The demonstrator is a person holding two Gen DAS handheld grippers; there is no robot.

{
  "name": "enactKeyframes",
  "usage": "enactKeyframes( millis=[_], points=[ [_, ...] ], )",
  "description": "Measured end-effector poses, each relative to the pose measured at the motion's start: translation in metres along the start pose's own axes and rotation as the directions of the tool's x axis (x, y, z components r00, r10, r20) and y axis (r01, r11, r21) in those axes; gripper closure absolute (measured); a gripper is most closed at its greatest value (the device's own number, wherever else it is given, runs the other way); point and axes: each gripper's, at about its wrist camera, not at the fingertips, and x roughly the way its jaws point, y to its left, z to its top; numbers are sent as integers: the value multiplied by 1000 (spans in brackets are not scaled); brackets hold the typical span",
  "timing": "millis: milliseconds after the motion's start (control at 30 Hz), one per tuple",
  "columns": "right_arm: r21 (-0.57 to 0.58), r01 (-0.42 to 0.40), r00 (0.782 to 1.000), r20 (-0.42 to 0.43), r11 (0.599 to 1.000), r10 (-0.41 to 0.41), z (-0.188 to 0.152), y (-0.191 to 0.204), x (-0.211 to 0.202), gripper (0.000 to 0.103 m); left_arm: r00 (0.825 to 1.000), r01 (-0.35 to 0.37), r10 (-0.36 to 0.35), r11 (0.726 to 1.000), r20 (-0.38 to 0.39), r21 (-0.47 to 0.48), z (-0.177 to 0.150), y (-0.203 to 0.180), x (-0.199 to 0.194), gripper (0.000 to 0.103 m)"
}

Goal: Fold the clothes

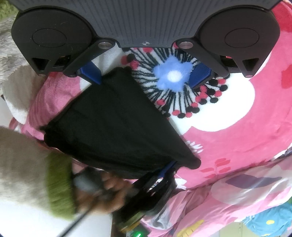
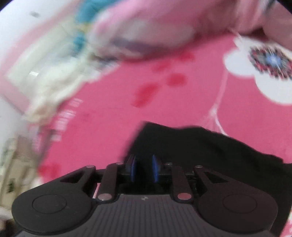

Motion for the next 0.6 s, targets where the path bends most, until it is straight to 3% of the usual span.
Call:
enactKeyframes(
  millis=[33, 67, 100, 167, 233, 333, 400, 467, 533, 600],
  points=[
    [23, 35, 999, 1, 999, -35, 2, -4, 12, 103, 1000, 0, 0, 1000, 0, 0, 0, 0, 0, 0],
    [76, 70, 995, 64, 995, -75, 7, -8, 9, 102, 1000, 0, 0, 1000, 1, 1, 0, 0, 0, 0],
    [73, 67, 993, 94, 995, -74, 10, -6, 1, 97, 1000, 1, -1, 1000, 2, 2, -1, 0, -1, 0],
    [46, 51, 988, 141, 998, -57, 17, 0, -16, 96, 1000, 5, -5, 1000, 6, 1, -2, 0, -1, 0],
    [-12, -47, 997, 59, 999, 47, 15, 12, -22, 91, 1000, 8, -8, 1000, 8, 2, -2, 0, -2, 0],
    [-32, -177, 979, -103, 984, 173, 13, 22, -11, 82, 1000, 10, -10, 1000, 10, 4, -3, 0, -3, 0],
    [2, -123, 984, -130, 992, 123, 17, 17, 16, 82, 1000, 7, -7, 1000, 8, 4, -3, -1, -3, 0],
    [62, 5, 1000, -8, 998, -4, 28, 7, 17, 90, 1000, 4, -4, 1000, 6, 4, -3, -1, -3, 0],
    [139, 128, 983, 116, 982, -145, 39, -3, 16, 83, 1000, 3, -3, 1000, 5, 4, -2, -1, -3, 0],
    [145, 100, 966, 225, 984, -131, 41, -7, -17, 83, 1000, 5, -5, 1000, 8, 1, -3, -1, -3, 0]
  ],
)
